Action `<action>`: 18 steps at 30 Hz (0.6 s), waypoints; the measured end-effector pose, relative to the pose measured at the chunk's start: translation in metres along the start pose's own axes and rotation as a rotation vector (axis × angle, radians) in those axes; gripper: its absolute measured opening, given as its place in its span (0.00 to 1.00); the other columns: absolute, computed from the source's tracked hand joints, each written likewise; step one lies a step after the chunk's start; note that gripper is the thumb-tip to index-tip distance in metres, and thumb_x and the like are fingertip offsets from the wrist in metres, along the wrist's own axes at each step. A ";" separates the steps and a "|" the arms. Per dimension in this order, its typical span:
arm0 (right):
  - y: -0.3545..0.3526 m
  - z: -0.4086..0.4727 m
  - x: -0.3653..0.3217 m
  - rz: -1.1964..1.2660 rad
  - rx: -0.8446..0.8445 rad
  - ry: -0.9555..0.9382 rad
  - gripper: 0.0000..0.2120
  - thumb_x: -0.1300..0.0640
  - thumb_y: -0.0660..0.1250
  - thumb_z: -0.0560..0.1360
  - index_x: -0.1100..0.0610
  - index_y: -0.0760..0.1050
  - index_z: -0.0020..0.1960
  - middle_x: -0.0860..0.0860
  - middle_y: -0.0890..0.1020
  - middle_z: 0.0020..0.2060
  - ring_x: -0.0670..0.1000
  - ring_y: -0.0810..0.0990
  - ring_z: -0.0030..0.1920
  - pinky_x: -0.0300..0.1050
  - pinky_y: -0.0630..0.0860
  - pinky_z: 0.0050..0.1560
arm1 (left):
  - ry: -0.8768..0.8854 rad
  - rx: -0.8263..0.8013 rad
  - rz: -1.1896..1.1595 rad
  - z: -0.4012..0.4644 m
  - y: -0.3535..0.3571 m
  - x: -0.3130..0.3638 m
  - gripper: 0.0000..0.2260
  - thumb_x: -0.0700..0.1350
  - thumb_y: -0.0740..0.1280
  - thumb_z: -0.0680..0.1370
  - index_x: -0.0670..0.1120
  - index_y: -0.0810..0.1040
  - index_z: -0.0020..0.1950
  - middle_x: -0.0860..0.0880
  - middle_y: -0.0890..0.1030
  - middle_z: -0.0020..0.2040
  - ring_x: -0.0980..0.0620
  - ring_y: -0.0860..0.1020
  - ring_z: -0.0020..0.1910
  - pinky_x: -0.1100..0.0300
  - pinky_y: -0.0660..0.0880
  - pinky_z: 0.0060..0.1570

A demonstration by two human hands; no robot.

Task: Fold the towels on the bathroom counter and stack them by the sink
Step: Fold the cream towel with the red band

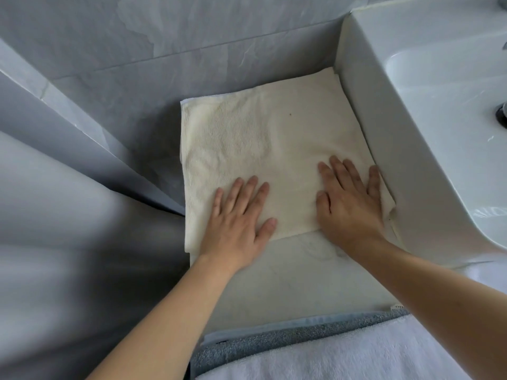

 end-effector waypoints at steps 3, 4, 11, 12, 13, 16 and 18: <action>0.000 -0.001 0.001 -0.026 0.009 0.005 0.30 0.45 0.43 0.77 0.48 0.54 0.78 0.47 0.56 0.78 0.51 0.50 0.78 0.59 0.32 0.74 | -0.044 -0.038 0.010 -0.011 0.003 -0.020 0.32 0.68 0.36 0.77 0.58 0.36 0.79 0.55 0.39 0.81 0.52 0.35 0.79 0.42 0.37 0.76; 0.001 -0.001 0.000 -0.020 0.004 0.005 0.30 0.45 0.42 0.76 0.47 0.54 0.78 0.47 0.55 0.78 0.51 0.49 0.78 0.59 0.32 0.74 | -0.055 -0.061 0.010 -0.014 0.003 -0.024 0.33 0.70 0.36 0.76 0.59 0.33 0.78 0.56 0.35 0.80 0.53 0.33 0.78 0.40 0.36 0.75; 0.012 -0.007 0.001 -0.041 -0.185 -0.091 0.36 0.33 0.37 0.73 0.45 0.36 0.78 0.47 0.39 0.78 0.53 0.36 0.77 0.67 0.34 0.72 | -0.101 -0.272 -0.053 -0.038 -0.003 -0.046 0.42 0.70 0.49 0.70 0.59 0.32 0.78 0.59 0.28 0.77 0.53 0.28 0.76 0.30 0.37 0.71; 0.014 -0.011 0.000 -0.053 -0.227 -0.124 0.39 0.30 0.37 0.71 0.45 0.34 0.78 0.47 0.36 0.78 0.53 0.34 0.77 0.68 0.33 0.71 | -0.119 -0.247 -0.018 -0.039 -0.008 -0.048 0.40 0.65 0.51 0.72 0.57 0.35 0.79 0.57 0.31 0.79 0.51 0.31 0.77 0.30 0.37 0.71; 0.015 -0.016 -0.001 -0.070 -0.269 -0.162 0.42 0.27 0.38 0.69 0.45 0.33 0.77 0.47 0.34 0.77 0.54 0.32 0.77 0.69 0.33 0.70 | -0.123 -0.206 0.027 -0.041 -0.014 -0.047 0.38 0.60 0.53 0.74 0.55 0.40 0.80 0.54 0.36 0.80 0.50 0.35 0.79 0.30 0.37 0.72; 0.014 -0.029 -0.008 -0.149 -0.369 -0.283 0.46 0.25 0.47 0.68 0.45 0.31 0.77 0.47 0.32 0.76 0.54 0.32 0.76 0.72 0.37 0.70 | 0.004 -0.066 0.095 -0.040 -0.033 -0.028 0.33 0.48 0.60 0.76 0.50 0.53 0.80 0.49 0.49 0.81 0.47 0.50 0.79 0.38 0.49 0.76; 0.007 -0.028 -0.011 -0.193 -0.396 -0.315 0.45 0.30 0.53 0.71 0.46 0.33 0.77 0.47 0.34 0.77 0.55 0.35 0.77 0.71 0.43 0.72 | 0.137 0.000 0.070 -0.039 -0.040 -0.007 0.31 0.44 0.64 0.75 0.48 0.61 0.78 0.47 0.58 0.79 0.45 0.61 0.75 0.46 0.62 0.72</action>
Point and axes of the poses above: each hand's wrist, its own z-axis towards the middle knuckle, its own y-axis out of the palm, x = y × z, the point moved 8 cm from there along z, towards the middle knuckle
